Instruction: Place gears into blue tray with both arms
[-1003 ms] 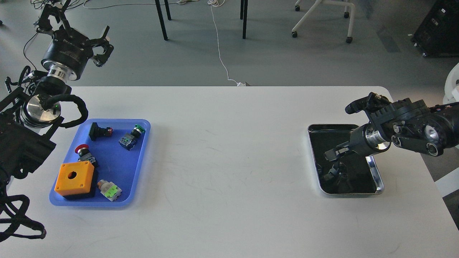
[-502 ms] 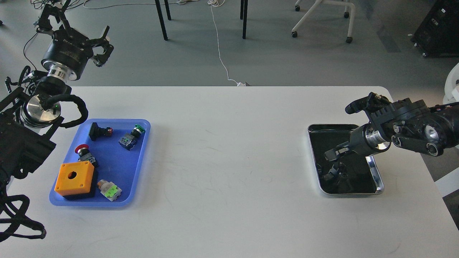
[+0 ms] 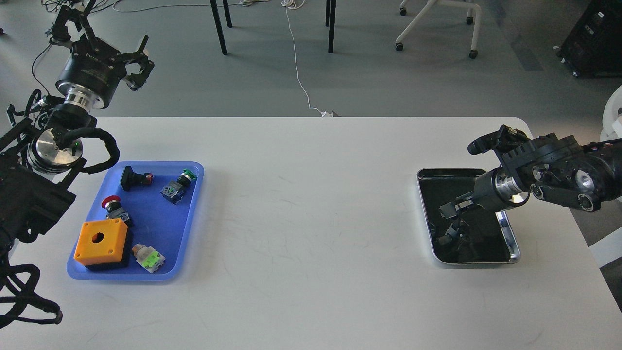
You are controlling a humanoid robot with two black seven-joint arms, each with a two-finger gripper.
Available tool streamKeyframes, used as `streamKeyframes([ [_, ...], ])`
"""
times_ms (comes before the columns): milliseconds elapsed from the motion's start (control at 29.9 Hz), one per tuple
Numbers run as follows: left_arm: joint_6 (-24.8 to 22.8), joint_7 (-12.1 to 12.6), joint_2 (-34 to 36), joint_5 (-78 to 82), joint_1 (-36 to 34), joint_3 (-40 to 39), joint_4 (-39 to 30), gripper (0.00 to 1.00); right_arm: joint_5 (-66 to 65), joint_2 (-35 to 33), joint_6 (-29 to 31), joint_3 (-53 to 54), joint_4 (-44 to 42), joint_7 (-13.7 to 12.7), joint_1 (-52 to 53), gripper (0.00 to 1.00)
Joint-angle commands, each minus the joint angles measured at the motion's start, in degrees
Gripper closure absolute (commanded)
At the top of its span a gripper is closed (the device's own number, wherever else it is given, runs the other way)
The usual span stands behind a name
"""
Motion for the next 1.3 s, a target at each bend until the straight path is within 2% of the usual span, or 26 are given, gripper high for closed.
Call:
streamKeyframes([
  [0, 0.0, 0.0, 0.0, 0.0, 0.0, 0.0, 0.0, 0.02, 0.0, 0.0, 0.0, 0.0, 0.0, 0.0, 0.0, 0.4],
  [736, 0.0, 0.0, 0.0, 0.0, 0.0, 0.0, 0.0, 0.02, 0.0, 0.0, 0.0, 0.0, 0.0, 0.0, 0.0, 0.4],
  [769, 0.0, 0.6, 2.4, -1.3, -1.6, -0.1, -1.3, 0.02, -0.7, -1.4, -1.0, 5.0, -4.6, -0.4, -5.0, 0.02],
  [1170, 0.0, 0.5, 2.5, -1.3, -1.7, -0.4, -1.6, 0.02, -0.9, -4.7, -1.1, 5.2, -1.2, -0.4, -3.4, 0.01],
  [1271, 1.3, 0.5, 2.6, -1.3, -1.7, -0.4, -3.0, 0.02, -0.9, -5.7, -1.1, 5.2, -1.0, -0.4, -3.0, 0.01],
])
